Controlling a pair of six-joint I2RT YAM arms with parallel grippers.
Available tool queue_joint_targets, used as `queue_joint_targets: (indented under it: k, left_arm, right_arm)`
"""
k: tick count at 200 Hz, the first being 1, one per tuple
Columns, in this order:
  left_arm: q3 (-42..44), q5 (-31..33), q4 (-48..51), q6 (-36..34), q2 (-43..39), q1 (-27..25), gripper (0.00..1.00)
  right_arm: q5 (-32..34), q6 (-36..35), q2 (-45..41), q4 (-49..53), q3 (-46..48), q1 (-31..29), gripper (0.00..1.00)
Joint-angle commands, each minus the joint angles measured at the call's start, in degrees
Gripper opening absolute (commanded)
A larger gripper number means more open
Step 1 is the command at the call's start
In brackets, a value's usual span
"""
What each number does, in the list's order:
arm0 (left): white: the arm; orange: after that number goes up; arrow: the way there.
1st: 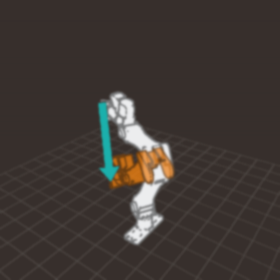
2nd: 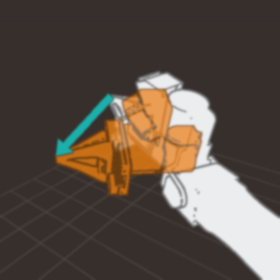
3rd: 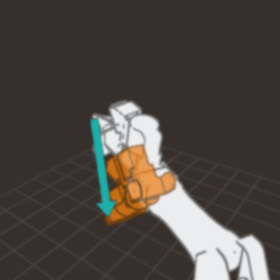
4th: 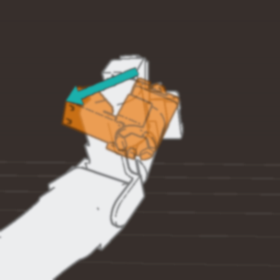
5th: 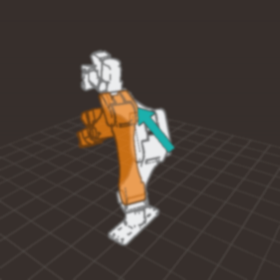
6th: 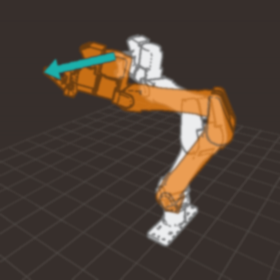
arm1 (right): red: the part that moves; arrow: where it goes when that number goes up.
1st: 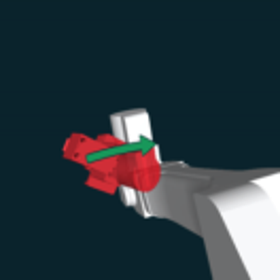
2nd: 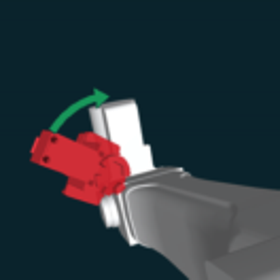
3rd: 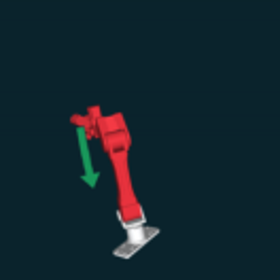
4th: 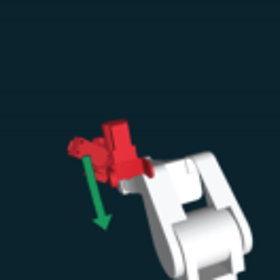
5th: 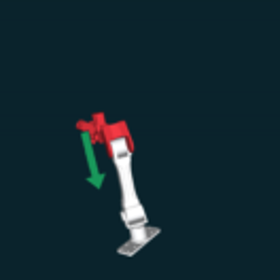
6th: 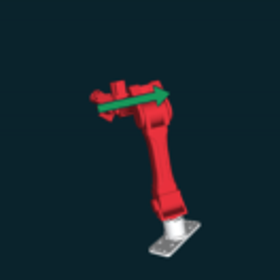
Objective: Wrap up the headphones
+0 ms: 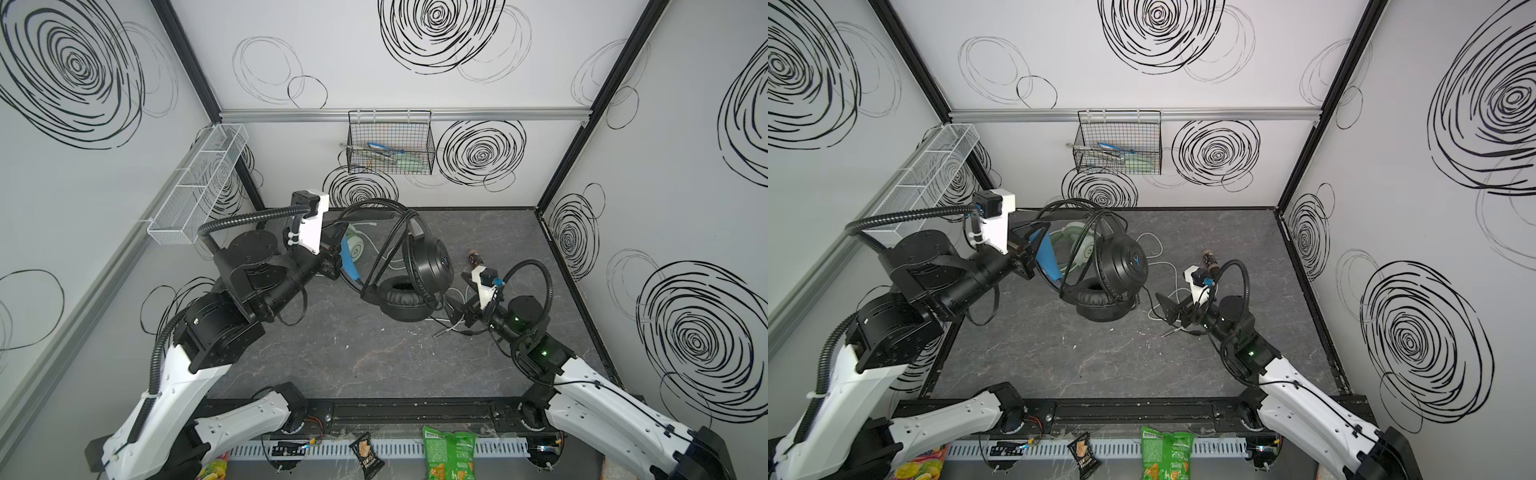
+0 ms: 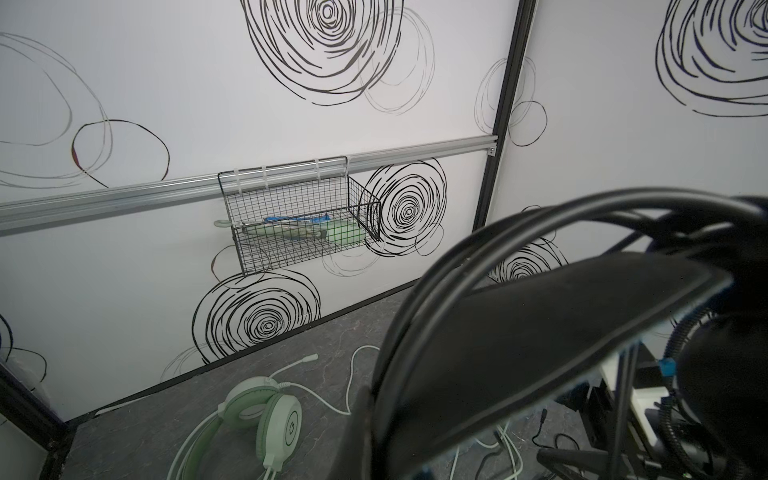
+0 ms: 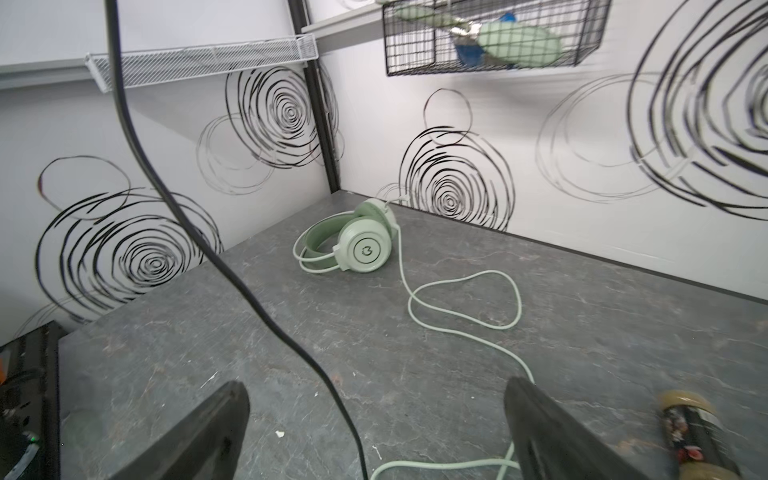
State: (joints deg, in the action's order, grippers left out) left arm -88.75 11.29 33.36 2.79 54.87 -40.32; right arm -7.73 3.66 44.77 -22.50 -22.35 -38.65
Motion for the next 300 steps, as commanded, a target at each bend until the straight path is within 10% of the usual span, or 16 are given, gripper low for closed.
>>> queue_joint_targets:
  k: [1,98,186,300]
  left_arm:
    - [-1.97,-1.22,-5.92,2.30,-1.07,0.59,0.00]
    - [-0.48,-2.70,-7.08,3.59,-1.29,1.37,0.00]
    - [1.97,-4.89,-8.87,4.99,-1.95,4.46,0.00]
    - [5.86,-14.98,-18.14,16.13,-1.35,10.80,0.00]
  right_arm:
    - [-5.73,-2.11,3.97,-7.76,-0.51,-0.46,1.00]
    - [-6.91,0.46,20.59,-12.19,-7.50,-1.16,0.95]
    - [-2.08,4.31,21.97,-16.14,-2.33,-7.02,0.19]
    - [10.78,8.00,23.80,-17.81,-0.63,-20.04,0.07]
